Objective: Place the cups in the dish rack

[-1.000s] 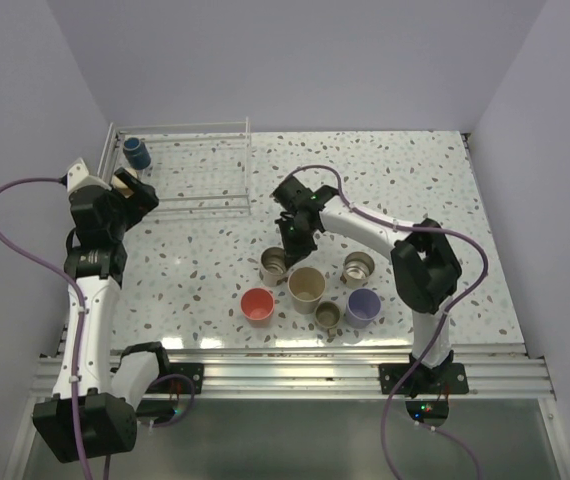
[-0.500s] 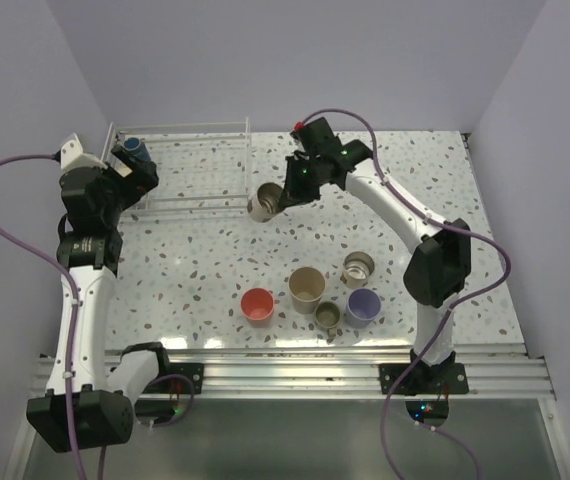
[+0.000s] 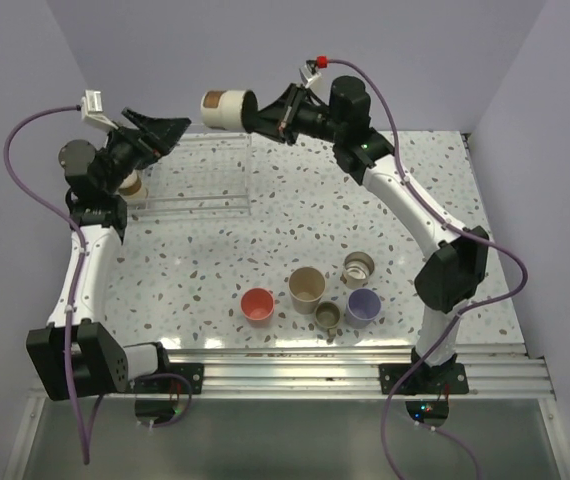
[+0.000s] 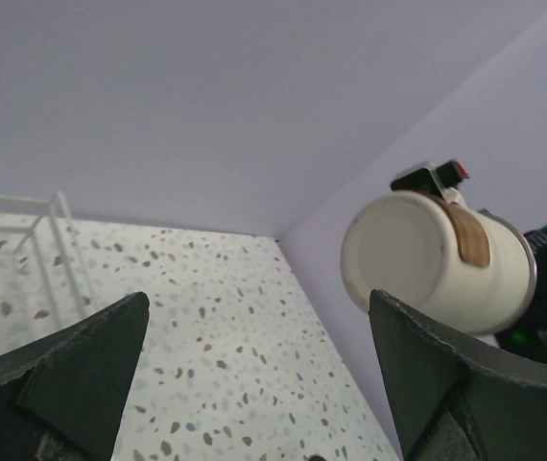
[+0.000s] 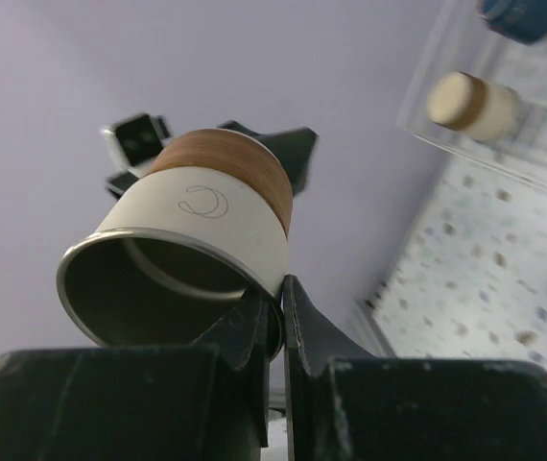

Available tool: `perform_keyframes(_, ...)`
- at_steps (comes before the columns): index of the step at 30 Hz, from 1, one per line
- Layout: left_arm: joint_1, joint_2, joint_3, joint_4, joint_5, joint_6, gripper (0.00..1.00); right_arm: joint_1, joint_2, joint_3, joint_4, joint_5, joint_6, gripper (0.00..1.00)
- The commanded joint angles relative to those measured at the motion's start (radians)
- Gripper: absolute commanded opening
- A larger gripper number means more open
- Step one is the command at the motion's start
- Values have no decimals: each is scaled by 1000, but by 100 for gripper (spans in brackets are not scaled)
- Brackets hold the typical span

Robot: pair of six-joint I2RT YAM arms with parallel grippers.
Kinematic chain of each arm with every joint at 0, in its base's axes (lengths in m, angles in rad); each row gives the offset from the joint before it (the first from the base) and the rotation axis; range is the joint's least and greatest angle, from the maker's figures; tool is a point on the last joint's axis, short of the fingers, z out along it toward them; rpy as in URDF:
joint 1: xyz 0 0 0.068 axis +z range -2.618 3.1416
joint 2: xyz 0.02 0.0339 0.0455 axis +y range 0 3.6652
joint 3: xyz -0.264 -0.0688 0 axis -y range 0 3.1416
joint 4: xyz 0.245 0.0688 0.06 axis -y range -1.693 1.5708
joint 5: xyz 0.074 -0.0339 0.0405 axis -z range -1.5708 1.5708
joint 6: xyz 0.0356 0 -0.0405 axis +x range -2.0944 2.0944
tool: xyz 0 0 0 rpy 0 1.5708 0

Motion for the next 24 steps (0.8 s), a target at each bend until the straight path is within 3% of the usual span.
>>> perform_keyframes(1, 2, 54, 3, 476, 221, -283, 100, -10, 13, 18, 499, -81, 362, 0)
perform_keyframes(5, -2, 134, -30, 881, 215, -513, 100, -11, 60, 48, 611, -50, 463, 0)
perform_keyframes(8, -16, 206, -12, 1061, 207, -647, 100, -10, 91, 51, 679, -25, 525, 0)
perform_keyframes(18, -105, 352, 109, 1186, 189, -714, 100, 4, 165, 86, 748, -13, 580, 0)
perform_keyframes(24, -105, 376, 169, 1140, 186, -691, 100, 32, 163, 28, 776, -25, 579, 0)
